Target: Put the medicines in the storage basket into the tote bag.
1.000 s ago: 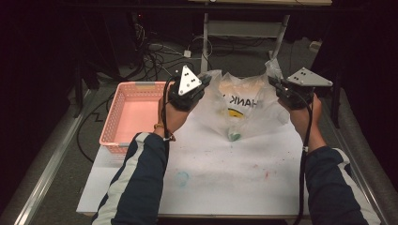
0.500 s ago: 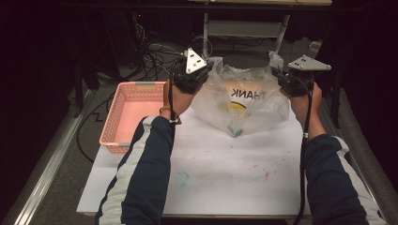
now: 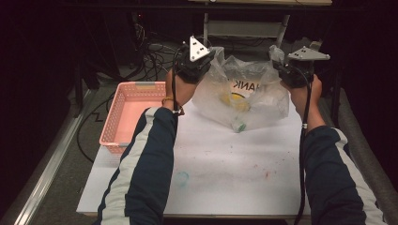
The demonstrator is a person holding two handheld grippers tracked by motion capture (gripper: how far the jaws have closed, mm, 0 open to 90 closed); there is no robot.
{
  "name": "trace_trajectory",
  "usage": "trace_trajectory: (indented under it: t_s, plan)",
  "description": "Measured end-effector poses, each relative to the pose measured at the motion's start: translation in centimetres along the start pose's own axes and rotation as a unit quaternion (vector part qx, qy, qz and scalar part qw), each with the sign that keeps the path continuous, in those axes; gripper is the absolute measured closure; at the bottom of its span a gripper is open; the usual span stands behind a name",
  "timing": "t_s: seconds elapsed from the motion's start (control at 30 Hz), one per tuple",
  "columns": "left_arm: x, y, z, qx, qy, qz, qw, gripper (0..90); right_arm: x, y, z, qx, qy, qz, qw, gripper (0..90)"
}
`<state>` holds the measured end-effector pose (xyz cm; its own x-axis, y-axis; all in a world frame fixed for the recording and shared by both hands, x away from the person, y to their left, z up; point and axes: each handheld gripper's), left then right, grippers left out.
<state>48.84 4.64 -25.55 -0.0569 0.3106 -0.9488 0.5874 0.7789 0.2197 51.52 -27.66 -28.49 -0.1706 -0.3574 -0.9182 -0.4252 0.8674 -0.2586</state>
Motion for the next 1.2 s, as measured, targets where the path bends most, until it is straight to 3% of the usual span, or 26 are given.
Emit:
trace_trajectory:
  t_s: [0.17, 0.37, 0.5, 0.63, 0.83, 0.93, 1.13, 1.2]
  plan:
    - [-1.4, 0.3, -0.6, -0.004, -0.013, 0.003, 0.9999, 84.4, -0.5, -0.8, 0.3, 0.006, 0.002, 0.011, 0.9999, 90.0]
    - [-3.1, -0.1, -2.4, -0.006, -0.038, 0.011, 0.9992, 85.0, -2.1, -0.4, -1.4, 0.002, -0.022, 0.004, 0.9998, 90.0]
    - [-3.3, -0.6, -2.7, -0.008, -0.039, 0.013, 0.9991, 84.9, -2.8, 0.2, -2.4, 0.002, -0.031, 0.0, 0.9995, 90.0]
    - [-2.8, -0.8, -1.9, -0.013, -0.029, 0.008, 0.9995, 84.3, -2.7, 0.2, -2.2, 0.011, -0.024, -0.004, 0.9997, 90.0]
    - [-1.5, -0.3, -0.9, -0.004, -0.028, -0.016, 0.9995, 61.8, -2.4, -1.2, -1.9, 0.027, -0.012, 0.003, 0.9996, 90.0]
    - [-0.4, -0.2, -0.6, -0.014, -0.018, -0.021, 0.9995, 36.7, -2.5, -2.0, -2.3, 0.031, -0.016, 0.014, 0.9993, 90.0]
    - [2.1, 0.2, -0.1, -0.001, 0.009, -0.031, 0.9995, 22.4, -1.7, -2.4, -2.2, 0.035, -0.002, 0.02, 0.9992, 90.0]
    - [2.9, 0.4, 0.0, 0.004, 0.018, -0.033, 0.9993, 21.8, -1.6, -2.5, -2.3, 0.039, 0.0, 0.017, 0.9991, 90.0]
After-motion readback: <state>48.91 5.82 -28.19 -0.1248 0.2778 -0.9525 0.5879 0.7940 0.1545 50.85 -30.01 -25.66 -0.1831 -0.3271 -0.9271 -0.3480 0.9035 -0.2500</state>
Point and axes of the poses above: each handheld gripper's, and its own axes: z roughly forward along the jaws, x roughly out of its underside, y roughly to its left, and after that the axes turned 1 degree about -z, right-handed
